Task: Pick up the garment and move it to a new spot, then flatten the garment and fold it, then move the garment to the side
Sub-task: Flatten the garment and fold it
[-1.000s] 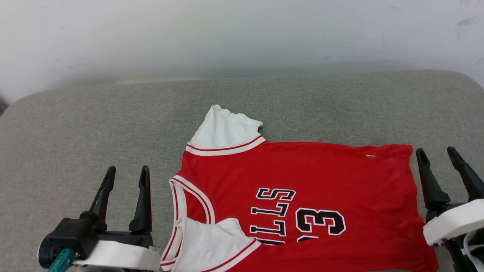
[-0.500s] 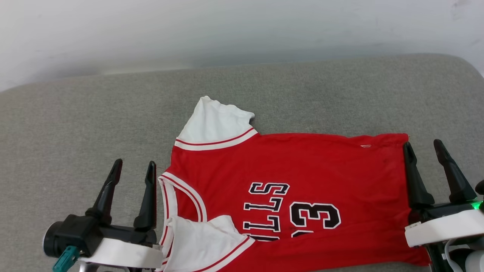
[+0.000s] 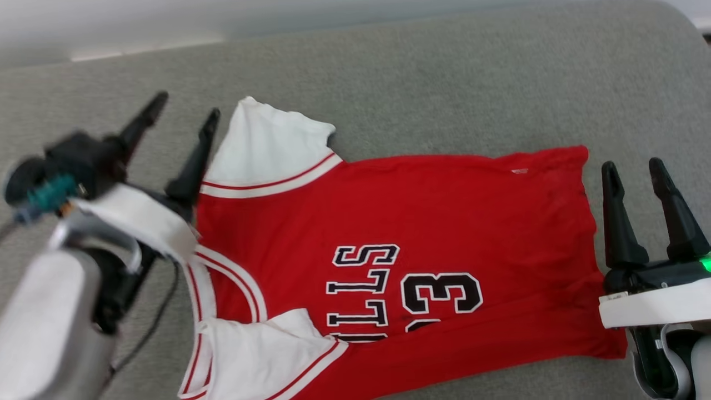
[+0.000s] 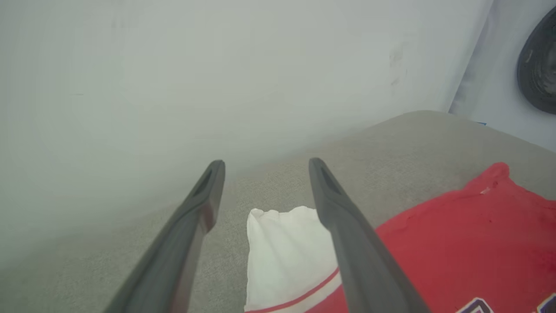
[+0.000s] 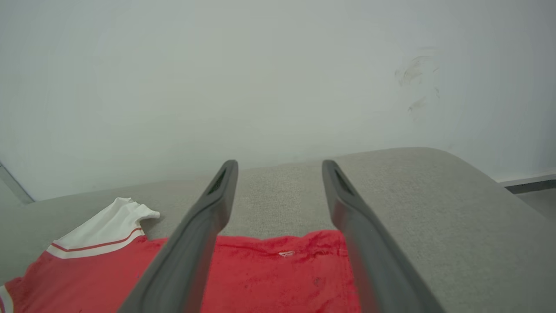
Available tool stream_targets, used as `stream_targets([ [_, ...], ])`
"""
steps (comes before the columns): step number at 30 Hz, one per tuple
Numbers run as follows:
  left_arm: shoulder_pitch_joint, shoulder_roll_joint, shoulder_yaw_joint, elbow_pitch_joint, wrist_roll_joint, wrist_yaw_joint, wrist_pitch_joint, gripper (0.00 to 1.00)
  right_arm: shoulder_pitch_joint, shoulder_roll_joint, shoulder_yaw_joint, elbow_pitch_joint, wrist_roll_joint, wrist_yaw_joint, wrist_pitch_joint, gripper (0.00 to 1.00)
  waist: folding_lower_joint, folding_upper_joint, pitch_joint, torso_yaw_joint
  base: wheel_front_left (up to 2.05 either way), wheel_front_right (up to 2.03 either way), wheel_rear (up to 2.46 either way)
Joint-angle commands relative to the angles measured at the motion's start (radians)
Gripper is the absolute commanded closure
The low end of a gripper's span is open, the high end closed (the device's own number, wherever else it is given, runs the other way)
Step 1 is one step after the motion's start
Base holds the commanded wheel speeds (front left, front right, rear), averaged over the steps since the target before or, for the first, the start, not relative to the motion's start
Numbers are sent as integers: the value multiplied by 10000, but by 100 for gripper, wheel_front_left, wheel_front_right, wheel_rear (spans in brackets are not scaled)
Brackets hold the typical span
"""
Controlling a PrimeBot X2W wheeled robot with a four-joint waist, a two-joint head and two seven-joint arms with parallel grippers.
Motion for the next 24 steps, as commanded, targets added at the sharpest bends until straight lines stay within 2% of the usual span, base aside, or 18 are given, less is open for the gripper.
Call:
stream_targets([
  [1, -678, 427, -88, 131, -255, -25, 556, 0, -216, 99, 44, -72, 51, -4, -57, 0, -1, 0, 685, -567, 0, 0, 0],
  [6, -2681, 1948, -909, 651, -1130, -40, 2627, 0, -506, 240, 220, 59, 161, -4, -271, 0, -1, 0, 1429, -1110, 0, 0, 0],
  [10, -4070, 2698, -1536, 1285, -2252, -43, 4668, 0, -702, 319, 296, 397, 234, -4, -509, 0, -1, 0, 1883, -1468, 0, 0, 0],
  [14, -5154, 3120, -1930, 1870, -3110, -44, 6920, 0, -879, 390, 415, 725, 326, -4, -732, 0, -1, 0, 2271, -1726, 0, 0, 0],
  [18, -5929, 3248, -2056, 2472, -3652, 136, 8714, 0, -1071, 453, 555, 1006, 413, -4, -887, 0, -1, 0, 2605, -1920, 0, 0, 0],
  [24, -6558, 3412, -2301, 2908, -3584, 279, 9849, 0, -1409, 428, 754, 1540, 516, -4, -1091, 0, -1, 0, 3006, -2229, 0, 0, 0],
])
